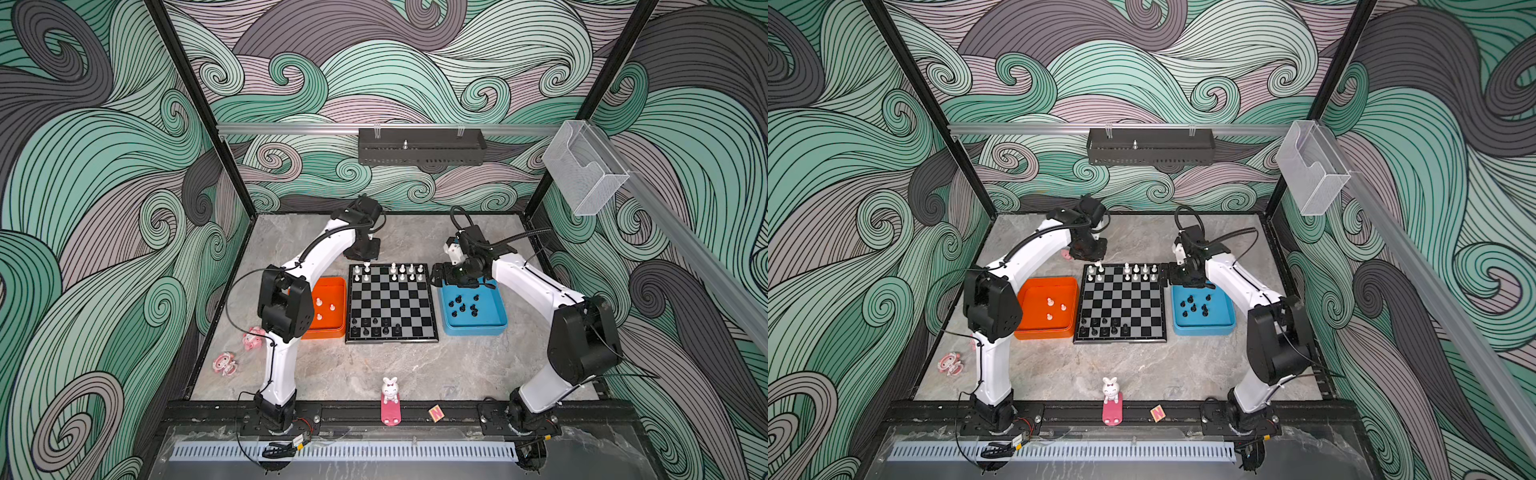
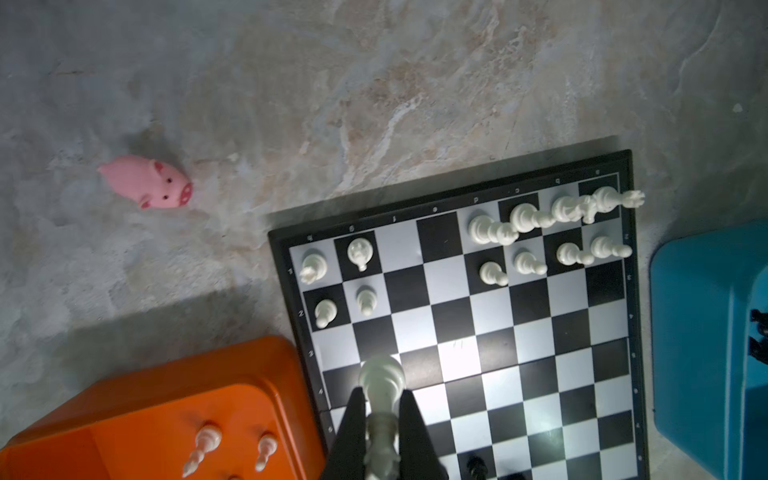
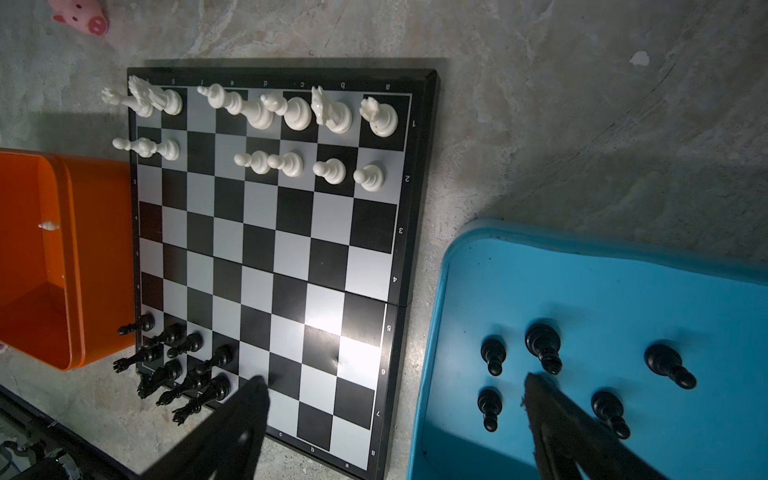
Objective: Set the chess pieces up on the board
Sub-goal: 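Lift the tall white piece with the left gripper toward the board's farther rank, then lower the white piece onto the farther back rank and open the left gripper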
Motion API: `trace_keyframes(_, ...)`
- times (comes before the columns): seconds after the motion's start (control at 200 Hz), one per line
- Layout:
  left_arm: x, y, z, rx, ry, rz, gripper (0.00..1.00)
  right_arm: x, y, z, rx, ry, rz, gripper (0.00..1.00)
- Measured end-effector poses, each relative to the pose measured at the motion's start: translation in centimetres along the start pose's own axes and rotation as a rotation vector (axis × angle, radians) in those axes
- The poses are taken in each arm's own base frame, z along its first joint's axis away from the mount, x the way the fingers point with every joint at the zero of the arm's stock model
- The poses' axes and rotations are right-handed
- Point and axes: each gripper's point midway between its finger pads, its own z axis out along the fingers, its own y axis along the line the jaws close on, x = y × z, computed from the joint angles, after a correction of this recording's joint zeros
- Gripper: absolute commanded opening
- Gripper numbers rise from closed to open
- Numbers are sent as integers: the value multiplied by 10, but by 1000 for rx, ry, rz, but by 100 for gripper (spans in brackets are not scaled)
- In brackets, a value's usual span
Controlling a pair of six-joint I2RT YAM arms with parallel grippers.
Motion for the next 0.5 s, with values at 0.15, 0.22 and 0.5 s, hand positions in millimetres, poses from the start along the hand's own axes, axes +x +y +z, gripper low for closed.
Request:
trace_keyframes(0.15, 0, -17, 32, -4, 49, 39, 12, -1, -4, 0, 3, -5, 11, 96)
trace_keyframes(0.22, -1, -21, 41, -5, 61, 47, 12, 0, -6, 0, 4, -1, 16, 95)
trace_keyframes(0.5, -11, -28, 49, 15, 44, 49, 12, 0, -13, 1, 2, 0, 35, 95)
